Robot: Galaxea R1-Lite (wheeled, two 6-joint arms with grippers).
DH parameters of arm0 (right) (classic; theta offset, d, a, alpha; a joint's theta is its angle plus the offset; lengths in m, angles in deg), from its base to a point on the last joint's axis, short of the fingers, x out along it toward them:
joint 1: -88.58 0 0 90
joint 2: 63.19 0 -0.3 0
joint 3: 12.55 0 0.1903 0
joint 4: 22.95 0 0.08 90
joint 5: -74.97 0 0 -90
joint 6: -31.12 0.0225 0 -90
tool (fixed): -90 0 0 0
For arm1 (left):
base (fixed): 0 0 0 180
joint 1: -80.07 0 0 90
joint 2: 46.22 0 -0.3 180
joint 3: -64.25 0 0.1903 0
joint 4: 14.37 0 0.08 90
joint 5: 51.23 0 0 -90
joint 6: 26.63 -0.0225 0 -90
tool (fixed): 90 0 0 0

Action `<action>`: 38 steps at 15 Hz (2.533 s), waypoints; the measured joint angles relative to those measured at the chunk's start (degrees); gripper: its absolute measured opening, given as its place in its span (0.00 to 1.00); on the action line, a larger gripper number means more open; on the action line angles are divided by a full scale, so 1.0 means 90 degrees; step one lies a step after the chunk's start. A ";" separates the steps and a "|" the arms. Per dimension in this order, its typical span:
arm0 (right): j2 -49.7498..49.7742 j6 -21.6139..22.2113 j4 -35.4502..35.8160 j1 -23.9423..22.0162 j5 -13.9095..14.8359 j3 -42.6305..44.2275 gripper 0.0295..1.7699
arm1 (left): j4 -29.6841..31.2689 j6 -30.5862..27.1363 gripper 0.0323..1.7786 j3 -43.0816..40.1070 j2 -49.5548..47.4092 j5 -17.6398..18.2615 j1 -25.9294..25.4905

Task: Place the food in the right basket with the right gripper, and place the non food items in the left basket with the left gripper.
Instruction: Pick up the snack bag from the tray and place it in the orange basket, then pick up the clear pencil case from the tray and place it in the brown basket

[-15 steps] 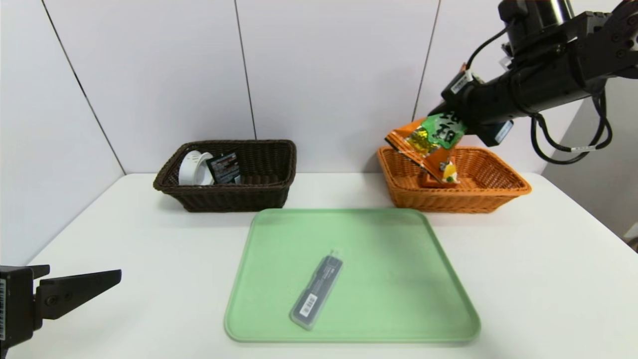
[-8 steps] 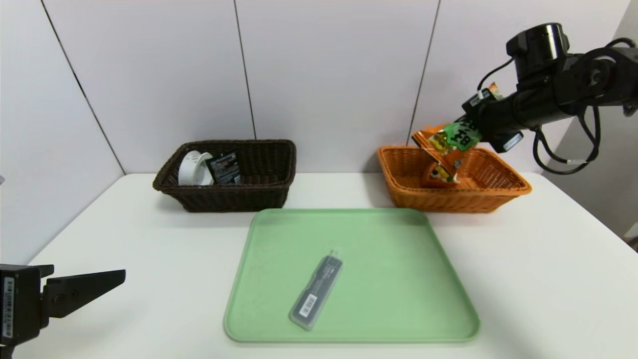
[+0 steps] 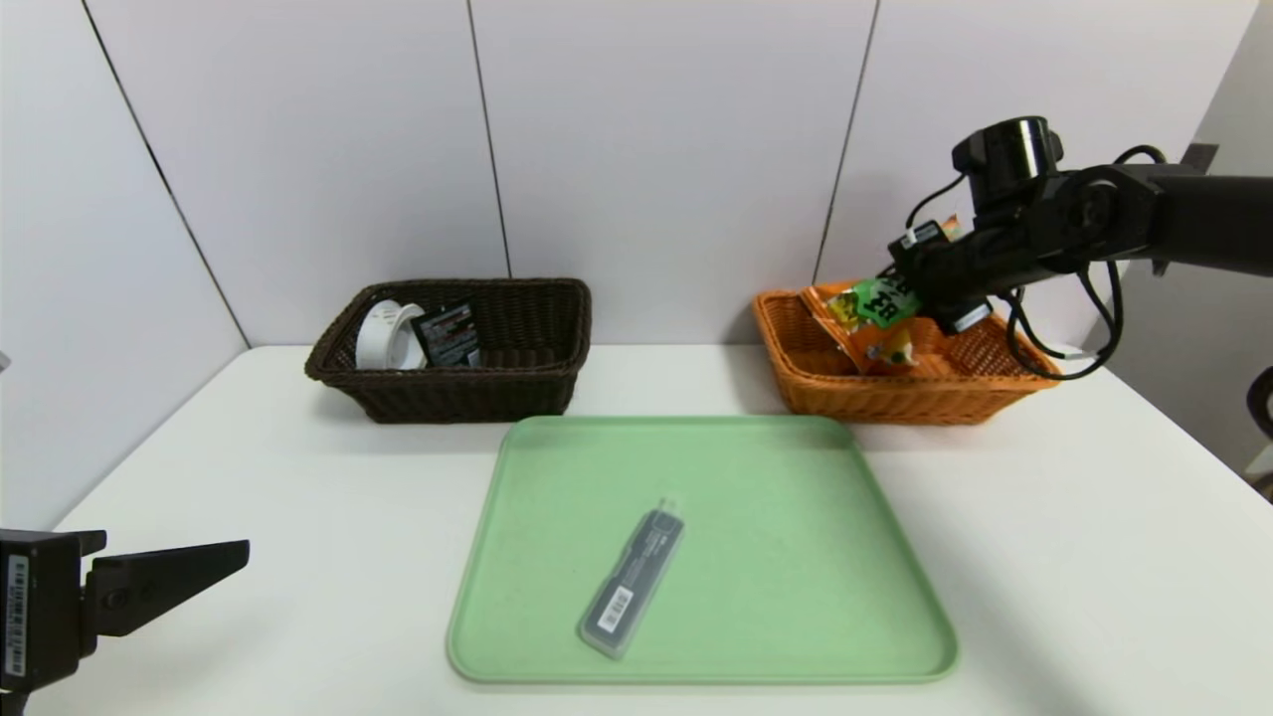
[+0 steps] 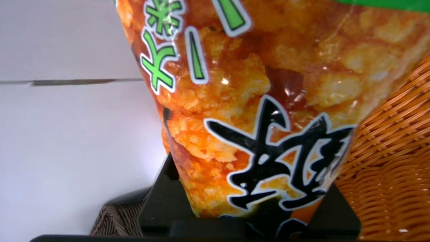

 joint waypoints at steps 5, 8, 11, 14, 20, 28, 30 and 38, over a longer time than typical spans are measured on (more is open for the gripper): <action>-0.0098 -0.0007 0.0015 -0.0027 0.0015 0.0009 0.66 | 0.0008 0.0000 0.95 -0.0003 -0.0003 0.0000 -0.0003; 0.0056 -0.0009 -0.0253 -0.0028 0.0037 0.0005 0.76 | 0.0095 -0.0008 0.95 0.0221 0.0046 0.0005 0.0000; 0.0558 -0.0077 -0.1112 0.0065 0.0083 0.0000 0.82 | 0.0146 0.0012 0.95 0.0830 0.0335 0.0042 0.0053; 0.1387 -0.0561 -0.2128 0.0335 0.0184 0.0000 0.87 | 0.0168 0.0053 0.95 0.1338 0.0861 0.0039 0.0585; 0.3016 -0.3951 -0.3206 0.0780 0.1394 -0.0768 0.92 | 0.0867 0.0026 0.95 0.1732 0.2309 0.0049 0.2047; 0.4116 -0.5948 -0.3222 0.0551 0.0959 -0.2009 0.95 | 0.0639 -0.0302 0.95 0.3124 0.4779 0.0202 0.2855; 0.4160 -0.5953 -0.3233 0.0554 0.0955 -0.2128 0.95 | -0.0175 -0.0386 0.95 0.3942 0.5306 0.0542 0.2880; 0.4194 -0.5918 -0.3216 0.0554 0.0707 -0.2368 0.96 | -0.2353 -0.0971 0.95 0.5899 0.7125 0.0777 0.2793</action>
